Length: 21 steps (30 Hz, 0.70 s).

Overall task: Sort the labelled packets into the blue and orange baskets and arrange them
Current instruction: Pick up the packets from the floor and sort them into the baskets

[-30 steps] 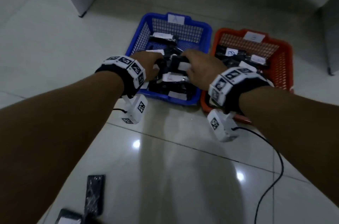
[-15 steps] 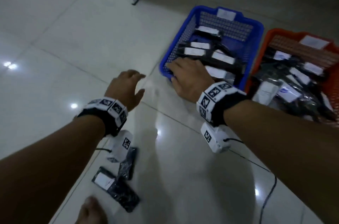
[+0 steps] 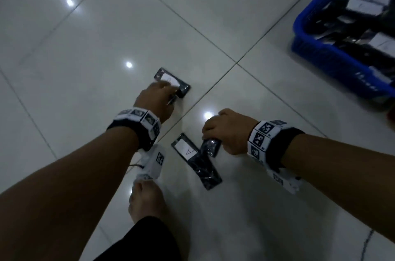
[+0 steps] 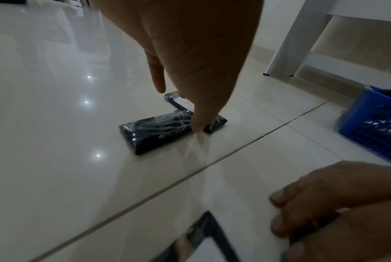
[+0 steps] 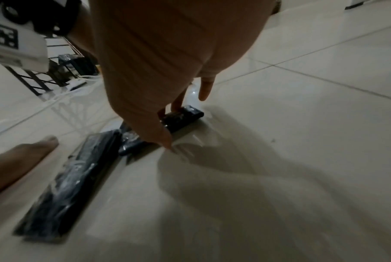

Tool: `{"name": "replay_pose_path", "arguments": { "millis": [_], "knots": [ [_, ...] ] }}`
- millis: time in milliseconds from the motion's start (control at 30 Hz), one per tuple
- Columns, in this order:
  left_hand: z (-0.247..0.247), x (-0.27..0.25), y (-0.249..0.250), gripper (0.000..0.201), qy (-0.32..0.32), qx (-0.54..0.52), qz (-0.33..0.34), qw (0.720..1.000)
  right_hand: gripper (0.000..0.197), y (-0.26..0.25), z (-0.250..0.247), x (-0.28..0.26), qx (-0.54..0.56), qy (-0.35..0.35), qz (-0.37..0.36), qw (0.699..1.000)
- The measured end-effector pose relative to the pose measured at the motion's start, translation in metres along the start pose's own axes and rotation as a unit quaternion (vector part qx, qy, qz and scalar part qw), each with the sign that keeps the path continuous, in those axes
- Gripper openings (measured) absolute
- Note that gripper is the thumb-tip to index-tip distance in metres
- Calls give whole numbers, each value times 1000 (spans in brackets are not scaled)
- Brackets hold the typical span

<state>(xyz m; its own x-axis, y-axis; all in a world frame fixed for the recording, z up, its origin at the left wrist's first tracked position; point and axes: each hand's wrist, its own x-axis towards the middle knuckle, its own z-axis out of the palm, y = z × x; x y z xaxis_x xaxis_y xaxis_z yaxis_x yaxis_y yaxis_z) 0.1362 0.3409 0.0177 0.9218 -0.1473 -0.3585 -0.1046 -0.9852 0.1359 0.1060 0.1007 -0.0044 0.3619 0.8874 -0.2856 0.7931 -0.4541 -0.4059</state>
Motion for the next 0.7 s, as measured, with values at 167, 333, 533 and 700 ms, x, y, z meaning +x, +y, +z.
{"name": "replay_pose_path", "arguments": {
  "millis": [167, 333, 533, 700],
  "knots": [
    [1, 48, -4, 51, -3, -3, 24, 1000, 36, 19, 3, 13, 14, 89, 11, 996],
    [-4, 68, -16, 41, -14, -20, 10, 1000, 24, 44, -12, -1, 228, 185, 277, 915],
    [-9, 70, -3, 30, 3, -70, 40, 997, 21, 63, -27, -7, 465, 204, 401, 762],
    [-28, 67, 53, 24, -1, -255, 38, 966, 20, 61, -52, -30, 405, 240, 396, 788]
  ]
}}
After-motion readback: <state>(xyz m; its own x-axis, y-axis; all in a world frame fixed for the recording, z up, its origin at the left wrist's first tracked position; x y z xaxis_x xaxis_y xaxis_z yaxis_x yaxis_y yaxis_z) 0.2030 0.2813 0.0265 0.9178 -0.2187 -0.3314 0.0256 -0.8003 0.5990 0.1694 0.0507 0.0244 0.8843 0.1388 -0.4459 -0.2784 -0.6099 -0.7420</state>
